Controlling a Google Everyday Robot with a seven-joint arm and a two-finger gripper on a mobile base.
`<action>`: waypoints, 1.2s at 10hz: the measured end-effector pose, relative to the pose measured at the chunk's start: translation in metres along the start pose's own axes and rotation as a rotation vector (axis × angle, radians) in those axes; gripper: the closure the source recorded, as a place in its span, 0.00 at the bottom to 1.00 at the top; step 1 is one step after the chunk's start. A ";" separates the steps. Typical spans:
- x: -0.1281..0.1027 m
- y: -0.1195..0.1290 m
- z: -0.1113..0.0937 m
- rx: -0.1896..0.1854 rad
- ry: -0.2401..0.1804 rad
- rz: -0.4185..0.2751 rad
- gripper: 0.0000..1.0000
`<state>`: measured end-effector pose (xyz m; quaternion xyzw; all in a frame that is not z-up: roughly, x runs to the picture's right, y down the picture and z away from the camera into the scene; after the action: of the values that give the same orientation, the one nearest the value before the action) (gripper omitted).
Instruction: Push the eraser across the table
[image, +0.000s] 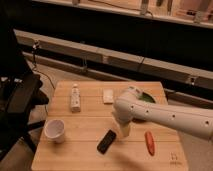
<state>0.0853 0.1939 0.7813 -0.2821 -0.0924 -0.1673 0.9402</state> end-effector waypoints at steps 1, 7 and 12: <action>0.002 0.004 0.004 -0.010 -0.012 0.004 0.43; 0.002 0.061 0.039 -0.075 -0.086 -0.005 0.98; -0.031 0.071 0.043 -0.112 -0.074 -0.135 1.00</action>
<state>0.0790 0.2818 0.7732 -0.3334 -0.1364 -0.2247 0.9054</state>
